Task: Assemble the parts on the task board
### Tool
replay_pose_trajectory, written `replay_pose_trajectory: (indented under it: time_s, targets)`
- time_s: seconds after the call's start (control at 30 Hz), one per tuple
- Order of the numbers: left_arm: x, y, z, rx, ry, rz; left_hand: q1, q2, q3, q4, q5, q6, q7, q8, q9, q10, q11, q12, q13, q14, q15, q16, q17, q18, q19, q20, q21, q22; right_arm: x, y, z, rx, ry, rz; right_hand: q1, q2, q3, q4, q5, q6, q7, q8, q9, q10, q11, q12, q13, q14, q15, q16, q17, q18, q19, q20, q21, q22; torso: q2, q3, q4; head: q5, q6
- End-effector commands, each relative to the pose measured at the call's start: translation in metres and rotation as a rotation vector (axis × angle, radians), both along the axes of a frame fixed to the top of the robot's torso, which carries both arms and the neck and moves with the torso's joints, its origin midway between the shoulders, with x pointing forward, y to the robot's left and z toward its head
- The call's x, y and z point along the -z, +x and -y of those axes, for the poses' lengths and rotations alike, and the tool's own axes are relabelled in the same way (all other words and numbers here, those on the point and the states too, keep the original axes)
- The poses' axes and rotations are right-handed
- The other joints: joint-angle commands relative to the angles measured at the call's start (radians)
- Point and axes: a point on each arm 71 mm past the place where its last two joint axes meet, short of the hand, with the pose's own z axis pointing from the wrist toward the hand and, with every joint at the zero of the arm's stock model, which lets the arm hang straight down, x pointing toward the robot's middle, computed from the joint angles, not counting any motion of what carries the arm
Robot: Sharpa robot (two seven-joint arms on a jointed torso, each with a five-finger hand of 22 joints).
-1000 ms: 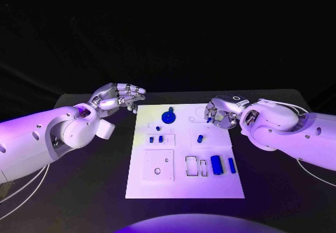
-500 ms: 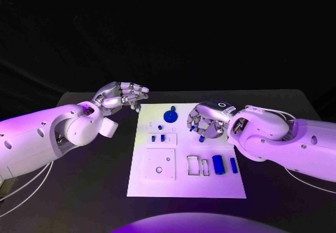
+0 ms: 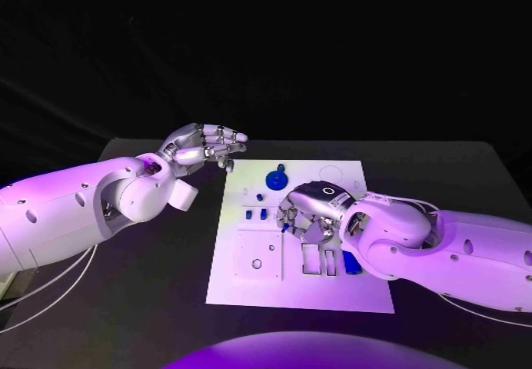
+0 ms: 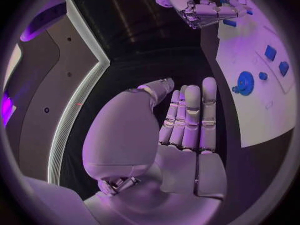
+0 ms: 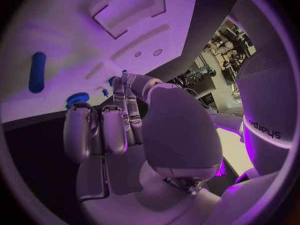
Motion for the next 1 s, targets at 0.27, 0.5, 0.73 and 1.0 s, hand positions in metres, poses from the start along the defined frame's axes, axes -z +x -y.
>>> replay_pose_trajectory:
  time_s: [0.27, 0.5, 0.73, 1.0]
  targets:
    - [0.0, -0.001, 0.005, 0.02, -0.01, -0.003, -0.001, -0.009, -0.001, -0.004, 0.004, -0.009, -0.001, -0.004, -0.002, -0.009, -0.001, -0.007, -0.002, 0.001, 0.006, -0.005, -0.002, 0.014, 0.005, -0.003, -0.006, -0.001, 0.01, -0.005, -0.013, -0.032, -0.026, 0.004, -0.007, 0.003, 0.009, -0.001, 0.003, 0.0, 0.005, 0.002, 0.003, 0.042, -0.034, 0.002, 0.002, 0.043, -0.004, 0.003, -0.001, -0.018, -0.002, -0.007, 0.0, 0.099, 0.0, 0.0, 0.003, 0.006, -0.01]
    - [0.0, 0.0, 0.006, 0.022, -0.01, -0.005, -0.001, -0.009, -0.001, -0.004, 0.004, -0.009, -0.001, -0.004, -0.002, -0.009, -0.001, -0.007, -0.002, 0.001, 0.006, -0.005, -0.002, 0.014, 0.005, -0.003, -0.006, -0.001, 0.015, -0.007, -0.021, -0.042, -0.028, -0.006, -0.009, 0.003, 0.011, -0.002, 0.003, -0.001, 0.005, 0.002, 0.004, 0.042, -0.034, 0.001, 0.003, 0.043, -0.003, 0.002, -0.003, -0.017, -0.004, -0.007, -0.003, 0.097, 0.001, 0.0015, 0.0018, 0.011, -0.014]
    - [0.0, 0.0, 0.006, 0.023, -0.008, -0.007, -0.002, -0.009, -0.001, -0.005, 0.004, -0.011, 0.0, -0.004, -0.001, -0.011, -0.001, -0.007, -0.002, 0.001, 0.007, -0.005, -0.002, 0.014, 0.005, -0.002, -0.006, -0.001, 0.022, -0.01, -0.023, -0.045, -0.035, -0.023, -0.009, 0.004, 0.011, -0.002, 0.003, -0.001, 0.005, 0.002, 0.004, 0.042, -0.034, 0.001, 0.003, 0.043, -0.003, 0.002, -0.004, -0.017, -0.004, -0.007, -0.003, 0.097, 0.002, 0.0016, 0.0022, 0.017, -0.019]
    - [0.0, 0.0, 0.005, 0.024, -0.006, -0.009, -0.002, -0.009, -0.001, -0.005, 0.004, -0.011, 0.0, -0.004, -0.001, -0.011, -0.001, -0.007, -0.002, 0.001, 0.007, -0.005, -0.002, 0.014, 0.005, -0.002, -0.006, -0.001, 0.025, -0.01, -0.021, -0.041, -0.043, -0.029, -0.009, 0.004, 0.011, -0.002, 0.003, -0.001, 0.005, 0.002, 0.004, 0.042, -0.034, 0.001, 0.003, 0.043, -0.003, 0.002, -0.004, -0.017, -0.004, -0.007, -0.003, 0.097, 0.001, 0.0015, 0.0015, 0.018, -0.022]
